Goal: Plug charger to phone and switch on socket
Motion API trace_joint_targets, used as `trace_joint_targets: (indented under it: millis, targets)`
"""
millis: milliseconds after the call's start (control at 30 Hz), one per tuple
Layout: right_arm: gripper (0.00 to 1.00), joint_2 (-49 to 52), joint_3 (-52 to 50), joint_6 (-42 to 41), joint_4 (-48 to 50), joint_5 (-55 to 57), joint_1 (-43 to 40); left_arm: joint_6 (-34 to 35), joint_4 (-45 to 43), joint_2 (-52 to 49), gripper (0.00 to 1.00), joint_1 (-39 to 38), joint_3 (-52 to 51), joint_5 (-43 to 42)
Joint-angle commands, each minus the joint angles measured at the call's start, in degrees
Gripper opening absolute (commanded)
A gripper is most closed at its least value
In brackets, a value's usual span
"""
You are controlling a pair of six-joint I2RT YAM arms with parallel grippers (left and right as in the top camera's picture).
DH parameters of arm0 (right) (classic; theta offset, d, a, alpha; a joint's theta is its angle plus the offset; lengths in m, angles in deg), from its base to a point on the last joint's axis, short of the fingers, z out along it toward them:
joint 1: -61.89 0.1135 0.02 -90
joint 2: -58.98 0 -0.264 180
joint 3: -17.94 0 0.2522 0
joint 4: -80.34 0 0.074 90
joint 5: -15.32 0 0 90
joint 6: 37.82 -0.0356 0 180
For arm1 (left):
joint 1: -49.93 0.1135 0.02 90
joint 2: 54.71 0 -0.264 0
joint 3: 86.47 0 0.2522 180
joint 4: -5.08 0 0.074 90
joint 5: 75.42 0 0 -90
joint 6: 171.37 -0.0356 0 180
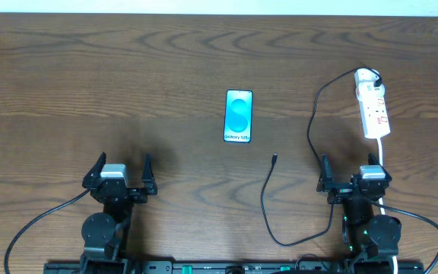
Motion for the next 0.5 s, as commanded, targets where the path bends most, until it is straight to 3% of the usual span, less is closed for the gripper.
trace_joint_targets:
  millis: [0,467]
  targets:
    - [0.99,-0.31,-0.09,0.66,-0.24,0.46,0.39,-0.35,2.49,0.39,0.98,0.33,-0.9,1.4]
    - [0.99,-0.31,-0.09,0.66,-0.24,0.46,0.39,-0.35,2.49,0.39,0.98,0.33,-0.9,1.4]
